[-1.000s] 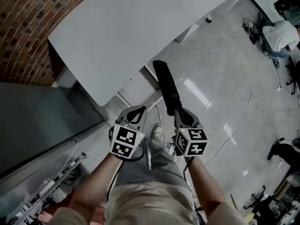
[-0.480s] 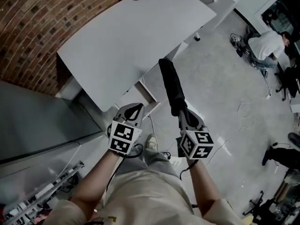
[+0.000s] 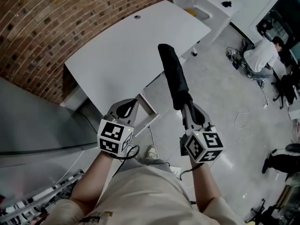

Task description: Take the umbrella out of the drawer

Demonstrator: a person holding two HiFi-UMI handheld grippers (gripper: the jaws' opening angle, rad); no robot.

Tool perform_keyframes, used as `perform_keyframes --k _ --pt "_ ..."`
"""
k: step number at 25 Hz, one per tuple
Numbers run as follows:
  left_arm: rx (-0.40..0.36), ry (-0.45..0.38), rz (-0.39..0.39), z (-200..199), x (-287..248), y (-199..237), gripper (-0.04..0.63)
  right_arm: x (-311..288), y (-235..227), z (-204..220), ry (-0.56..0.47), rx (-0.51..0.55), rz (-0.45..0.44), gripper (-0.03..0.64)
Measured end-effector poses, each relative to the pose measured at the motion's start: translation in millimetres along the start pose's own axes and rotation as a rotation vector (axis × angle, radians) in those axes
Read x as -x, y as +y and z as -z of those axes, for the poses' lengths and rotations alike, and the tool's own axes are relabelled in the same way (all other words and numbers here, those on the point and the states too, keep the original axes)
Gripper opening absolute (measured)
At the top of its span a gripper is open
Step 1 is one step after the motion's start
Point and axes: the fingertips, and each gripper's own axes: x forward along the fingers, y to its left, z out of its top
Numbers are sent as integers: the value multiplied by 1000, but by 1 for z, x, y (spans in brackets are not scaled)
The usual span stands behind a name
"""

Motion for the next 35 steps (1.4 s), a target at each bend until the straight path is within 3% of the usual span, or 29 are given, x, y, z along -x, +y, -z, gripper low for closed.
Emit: perform_keyframes --k 3,8,19,27,35 --pt "-34 -64 -26 -32 14 7 8 4 12 -31 -63 18 -31 20" --pt "-159 -136 -62 -77 31 3 8 17 34 -78 -155 50 -90 20" --pt "-205 -379 -98 -163 84 -7 8 50 69 -158 -343 124 -170 20" --pt "-237 -413 -111 -176 110 -14 8 88 91 -185 -421 148 -220 20" --pt "-245 -400 -106 -164 121 -21 8 101 102 -176 -453 148 -241 20"
